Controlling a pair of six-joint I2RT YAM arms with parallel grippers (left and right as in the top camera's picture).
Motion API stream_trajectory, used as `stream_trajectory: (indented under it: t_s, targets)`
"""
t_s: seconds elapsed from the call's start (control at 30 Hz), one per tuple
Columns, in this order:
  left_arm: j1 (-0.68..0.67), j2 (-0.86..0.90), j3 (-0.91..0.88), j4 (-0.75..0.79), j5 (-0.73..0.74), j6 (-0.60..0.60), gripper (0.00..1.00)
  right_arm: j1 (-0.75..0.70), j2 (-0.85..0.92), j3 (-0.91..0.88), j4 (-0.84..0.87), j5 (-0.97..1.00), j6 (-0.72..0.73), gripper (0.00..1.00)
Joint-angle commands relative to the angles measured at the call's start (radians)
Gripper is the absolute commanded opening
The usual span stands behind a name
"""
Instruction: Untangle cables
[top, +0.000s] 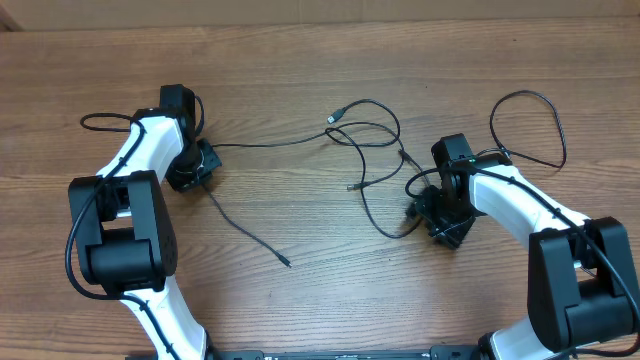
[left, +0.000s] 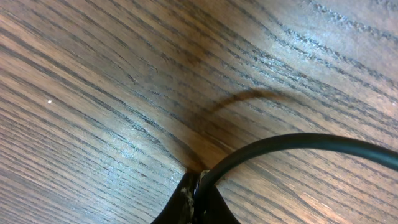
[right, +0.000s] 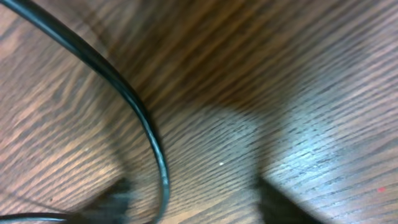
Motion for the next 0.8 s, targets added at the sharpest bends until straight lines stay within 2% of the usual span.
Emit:
stream_trajectory:
  t_s: [0.0, 0.1, 0.3, 0.4, 0.47, 0.6, 0.77]
  targets:
    - [-0.007, 0.049, -0.041, 0.018, -0.005, -0.013, 0.04, -0.001, 0.002, 0.000, -0.007, 0.016, -0.073, 1.00]
    - [-0.007, 0.049, -0.042, 0.018, -0.005, -0.013, 0.04, -0.002, 0.002, 0.074, -0.082, 0.013, -0.092, 1.00]
    - [-0.007, 0.049, -0.042, 0.025, -0.005, -0.013, 0.04, 0.014, -0.001, 0.328, -0.274, 0.009, -0.247, 0.99]
    - [-0.007, 0.049, -0.042, 0.025, -0.005, -0.013, 0.04, 0.048, -0.001, 0.432, -0.298, -0.039, -0.348, 0.96]
    - [-0.007, 0.049, -0.042, 0.025, -0.005, -0.013, 0.05, 0.080, -0.001, 0.453, -0.258, -0.065, -0.377, 0.96]
    - [-0.007, 0.049, -0.042, 0.024, -0.005, -0.013, 0.05, 0.180, 0.004, 0.415, -0.057, -0.056, -0.413, 0.96]
    - [-0.007, 0.049, -0.044, 0.024, -0.005, -0.013, 0.05, 0.278, 0.005, 0.310, 0.199, 0.122, -0.412, 0.97]
